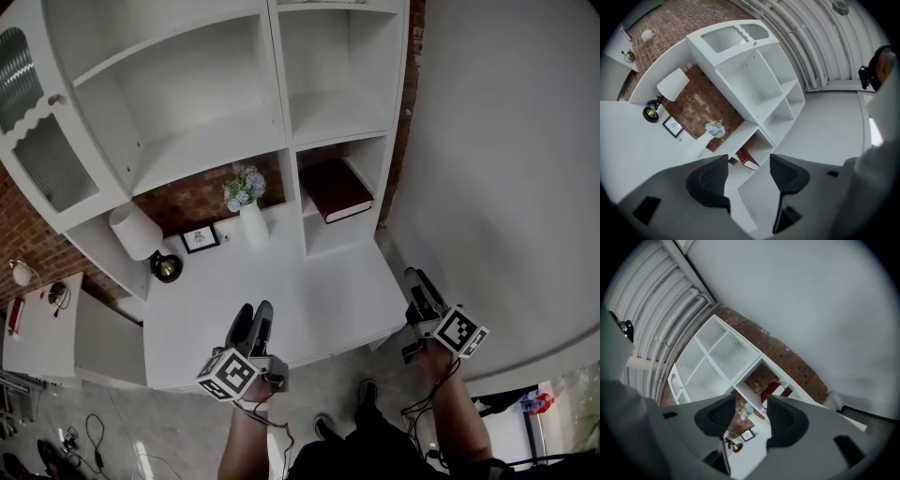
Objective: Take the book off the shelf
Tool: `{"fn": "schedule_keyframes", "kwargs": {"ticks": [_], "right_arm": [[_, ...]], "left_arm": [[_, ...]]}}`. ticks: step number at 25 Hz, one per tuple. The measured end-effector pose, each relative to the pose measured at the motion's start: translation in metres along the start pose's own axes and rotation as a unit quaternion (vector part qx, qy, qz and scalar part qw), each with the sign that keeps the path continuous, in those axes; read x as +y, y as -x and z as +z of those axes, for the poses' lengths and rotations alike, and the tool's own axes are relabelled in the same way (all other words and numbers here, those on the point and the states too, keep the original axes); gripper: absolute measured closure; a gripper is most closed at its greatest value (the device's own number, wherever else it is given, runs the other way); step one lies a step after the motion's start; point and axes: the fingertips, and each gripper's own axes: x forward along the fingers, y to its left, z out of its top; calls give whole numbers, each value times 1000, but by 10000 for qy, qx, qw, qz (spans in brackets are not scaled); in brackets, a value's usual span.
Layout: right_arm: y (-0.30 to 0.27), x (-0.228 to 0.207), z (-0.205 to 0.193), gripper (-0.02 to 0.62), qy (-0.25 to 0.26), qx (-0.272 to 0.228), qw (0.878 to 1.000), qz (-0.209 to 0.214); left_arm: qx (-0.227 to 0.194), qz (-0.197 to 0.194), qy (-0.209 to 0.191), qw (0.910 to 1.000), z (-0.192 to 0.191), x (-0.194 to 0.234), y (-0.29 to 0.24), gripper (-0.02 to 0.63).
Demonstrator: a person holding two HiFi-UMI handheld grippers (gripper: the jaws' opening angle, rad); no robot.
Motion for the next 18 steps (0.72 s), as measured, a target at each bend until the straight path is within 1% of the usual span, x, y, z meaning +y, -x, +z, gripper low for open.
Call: {"fn": "schedule_keyframes", "kwargs": {"ticks": [2,4,8,13,18], "right_arm": [[-14,-9,-5,396,-57,70,10000,2],[-32,-15,-9,397,-153,134,9997,103],[-72,-29,-14,399,-381,353,9982,294],[-125,-49,-12,399,-642,594,9951,456],[-168,-79,-14,400,-995,809,9904,519]], "left_arm": [[56,131,6,9999,-3,11,-3,337],[67,268,73,9996,-4,22,-6,337],[-58,469,228,9986,0,37,-20,337],[-90,718,80,9973,2,42,-52,339],[-59,994,-16,9950,-6,50,-80,345]]}}
